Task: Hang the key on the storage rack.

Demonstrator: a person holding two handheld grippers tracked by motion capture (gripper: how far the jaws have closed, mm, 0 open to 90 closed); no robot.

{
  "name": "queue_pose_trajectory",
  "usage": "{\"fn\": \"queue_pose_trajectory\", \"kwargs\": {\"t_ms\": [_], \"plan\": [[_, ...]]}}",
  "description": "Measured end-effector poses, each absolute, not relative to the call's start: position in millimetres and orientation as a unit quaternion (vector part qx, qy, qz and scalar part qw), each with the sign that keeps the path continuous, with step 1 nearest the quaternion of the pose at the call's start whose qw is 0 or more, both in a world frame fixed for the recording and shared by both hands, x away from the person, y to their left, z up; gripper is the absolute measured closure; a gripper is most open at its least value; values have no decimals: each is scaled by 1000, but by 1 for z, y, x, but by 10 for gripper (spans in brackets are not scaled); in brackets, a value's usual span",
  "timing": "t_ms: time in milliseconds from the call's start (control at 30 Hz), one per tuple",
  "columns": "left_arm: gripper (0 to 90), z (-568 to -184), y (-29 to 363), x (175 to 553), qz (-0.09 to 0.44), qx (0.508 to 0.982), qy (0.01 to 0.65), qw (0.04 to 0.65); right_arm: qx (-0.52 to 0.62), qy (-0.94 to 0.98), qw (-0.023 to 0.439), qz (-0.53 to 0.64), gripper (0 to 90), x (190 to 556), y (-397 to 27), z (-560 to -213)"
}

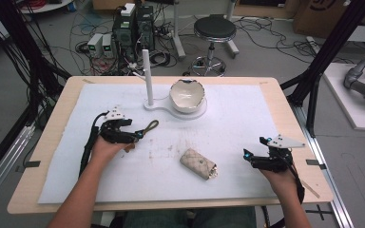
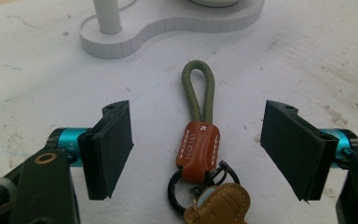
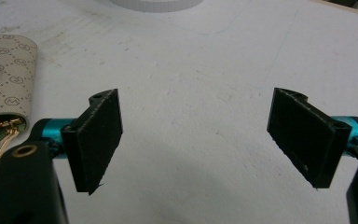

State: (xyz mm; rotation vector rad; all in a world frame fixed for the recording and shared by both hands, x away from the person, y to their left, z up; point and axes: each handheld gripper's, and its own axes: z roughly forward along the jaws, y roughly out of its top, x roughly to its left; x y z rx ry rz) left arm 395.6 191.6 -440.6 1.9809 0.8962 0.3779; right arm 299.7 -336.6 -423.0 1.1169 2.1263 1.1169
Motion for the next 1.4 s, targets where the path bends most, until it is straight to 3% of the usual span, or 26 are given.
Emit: {"fn": "queue_pose_trajectory", "kwargs": {"t_ms": [367, 667, 767, 900, 1200, 1400], "plan": [[326, -452, 185, 402, 148, 827, 365, 401, 411, 778, 245, 406, 184, 298, -339, -424], [447, -452, 183, 401, 162, 835, 357, 386, 408, 781, 245, 405, 184, 299, -338, -424], [601, -451, 181, 398, 158, 847, 329, 387, 408, 782, 245, 403, 184, 299, -337, -425], [670, -450, 180, 397, 156, 850, 322, 386, 408, 782, 245, 402, 184, 299, -336, -424], [711, -445, 178, 395, 168, 858, 310, 373, 405, 783, 246, 404, 184, 300, -334, -424], [720, -426, 183, 386, 201, 840, 307, 399, 403, 783, 243, 406, 184, 304, -331, -425]]}}
